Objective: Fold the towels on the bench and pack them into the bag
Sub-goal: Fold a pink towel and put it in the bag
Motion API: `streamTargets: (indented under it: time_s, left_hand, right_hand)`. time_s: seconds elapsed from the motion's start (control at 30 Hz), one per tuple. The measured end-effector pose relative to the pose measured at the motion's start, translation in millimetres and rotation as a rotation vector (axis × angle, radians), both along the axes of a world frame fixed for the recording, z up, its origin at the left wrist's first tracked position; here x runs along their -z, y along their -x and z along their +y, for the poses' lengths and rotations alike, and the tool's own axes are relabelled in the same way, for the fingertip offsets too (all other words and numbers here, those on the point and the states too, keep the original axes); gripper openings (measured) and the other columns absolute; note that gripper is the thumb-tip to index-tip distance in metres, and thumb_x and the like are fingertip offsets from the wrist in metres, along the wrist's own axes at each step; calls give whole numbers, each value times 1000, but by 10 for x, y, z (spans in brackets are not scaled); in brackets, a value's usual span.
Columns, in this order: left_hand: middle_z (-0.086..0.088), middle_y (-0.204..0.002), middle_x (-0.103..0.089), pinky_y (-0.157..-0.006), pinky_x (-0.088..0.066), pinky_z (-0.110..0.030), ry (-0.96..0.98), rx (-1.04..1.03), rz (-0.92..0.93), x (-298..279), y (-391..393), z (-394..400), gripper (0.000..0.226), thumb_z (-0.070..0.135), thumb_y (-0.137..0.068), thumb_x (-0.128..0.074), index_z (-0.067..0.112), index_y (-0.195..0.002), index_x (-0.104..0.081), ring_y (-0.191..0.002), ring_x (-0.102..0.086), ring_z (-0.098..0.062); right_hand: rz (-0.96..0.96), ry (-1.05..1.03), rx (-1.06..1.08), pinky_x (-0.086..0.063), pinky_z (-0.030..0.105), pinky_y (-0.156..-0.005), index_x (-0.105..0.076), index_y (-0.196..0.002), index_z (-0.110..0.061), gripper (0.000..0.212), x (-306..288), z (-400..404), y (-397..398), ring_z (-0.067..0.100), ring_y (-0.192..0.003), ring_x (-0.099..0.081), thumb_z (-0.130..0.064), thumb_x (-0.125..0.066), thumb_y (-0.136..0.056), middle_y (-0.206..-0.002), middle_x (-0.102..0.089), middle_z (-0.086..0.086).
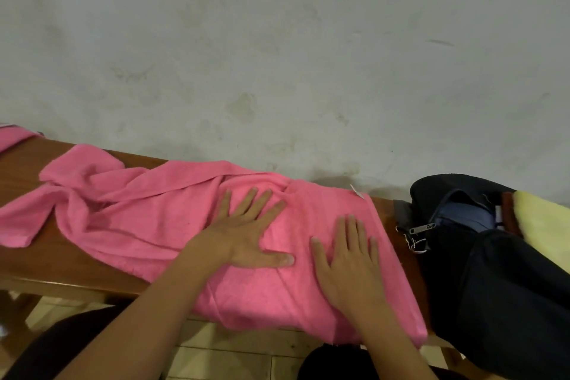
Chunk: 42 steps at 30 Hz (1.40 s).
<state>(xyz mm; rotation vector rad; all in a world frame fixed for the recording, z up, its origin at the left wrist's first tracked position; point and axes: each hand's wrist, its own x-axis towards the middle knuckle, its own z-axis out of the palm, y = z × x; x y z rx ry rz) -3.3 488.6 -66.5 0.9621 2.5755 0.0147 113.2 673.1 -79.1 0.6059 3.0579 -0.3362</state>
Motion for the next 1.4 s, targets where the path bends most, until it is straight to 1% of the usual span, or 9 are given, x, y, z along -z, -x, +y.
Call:
streamTargets:
  time_s: [0.17, 0.43, 0.6, 0.8, 0.97, 1.03, 1.13, 1.27, 1.4]
  left_hand:
    - [6, -155, 37, -113, 21, -59, -50, 15, 42, 43, 67, 101, 107, 95, -69, -24, 43, -149, 24, -142, 36, -19]
    - [8, -163, 18, -117, 13, -57, -181, 16, 168, 106, 190, 398, 91, 86, -81, -21, 40, -155, 4, -149, 20, -15]
    - [10, -162, 17, -117, 13, -57, -195, 13, 182, 144, 191, 444, 92, 87, -79, -20, 41, -155, 5, -149, 20, -15]
    - [10, -163, 16, -119, 13, -55, -228, 34, 173, 108, 118, 331, 90, 83, -84, -26, 37, -156, 4, -149, 19, -13]
    - [9, -164, 0, -121, 3, -54, -306, 10, 178, 42, -7, 164, 84, 78, -87, -11, 32, -157, -7, -151, 4, -13]
    - [3, -161, -24, -121, -11, -52, -378, 3, 247, 33, -53, 91, 74, 65, -92, -12, 26, -153, -28, -149, -17, -17]
    - [1, -135, -55, -110, -33, -44, -464, -34, 366, -12, -113, -93, 61, 47, -91, -18, 21, -131, -56, -128, -47, -18]
    - [2, -112, -59, -94, -41, -41, -476, -169, 432, -105, -178, -432, 50, 43, -91, -18, 22, -107, -61, -105, -53, -18]
    - [4, -110, -59, -92, -41, -40, -380, -300, 361, -169, -176, -937, 53, 49, -93, -17, 23, -111, -59, -103, -55, -18]
  right_hand:
    - [-8, -29, 49, 14, 41, -120, 6, -159, -28, 74, 9, 209, 95, 20, -152, 15, -66, -11, -97, -166, 13, 3]
    - [-59, -15, 145, 10, 42, -123, 9, -158, -30, 75, -27, 452, 147, 24, -152, 14, -68, -11, -96, -166, 13, 9]
    - [-83, -21, 169, 13, 45, -120, 7, -157, -37, 81, -43, 372, 114, 32, -151, 16, -78, -14, -90, -164, 14, 19]
    - [-68, 14, 150, 15, 50, -120, 13, -156, -38, 79, -83, 303, 103, 28, -151, 20, -76, -13, -91, -164, 17, 13]
    - [112, 82, -57, 7, 48, -123, -11, -158, -30, 79, -96, 16, 171, 16, -153, 2, -72, -10, -91, -167, -7, 2]
    - [165, 112, -198, 3, 45, -124, -18, -158, -27, 78, -68, -128, 211, 10, -152, -2, -70, -10, -92, -166, -13, -4]
    - [266, 141, -416, -3, 36, -126, -28, -156, -23, 60, -44, -365, 286, 4, -150, -10, -52, -21, -103, -162, -25, -6]
    - [320, 130, -572, -4, 27, -123, -43, -148, -20, 49, -81, -661, 325, 5, -144, -26, -40, -30, -105, -154, -42, -3]
    - [283, 334, -662, -32, 31, -117, -58, -133, -25, 36, -138, -946, 363, -1, -132, -39, -39, -40, -105, -139, -53, -12]
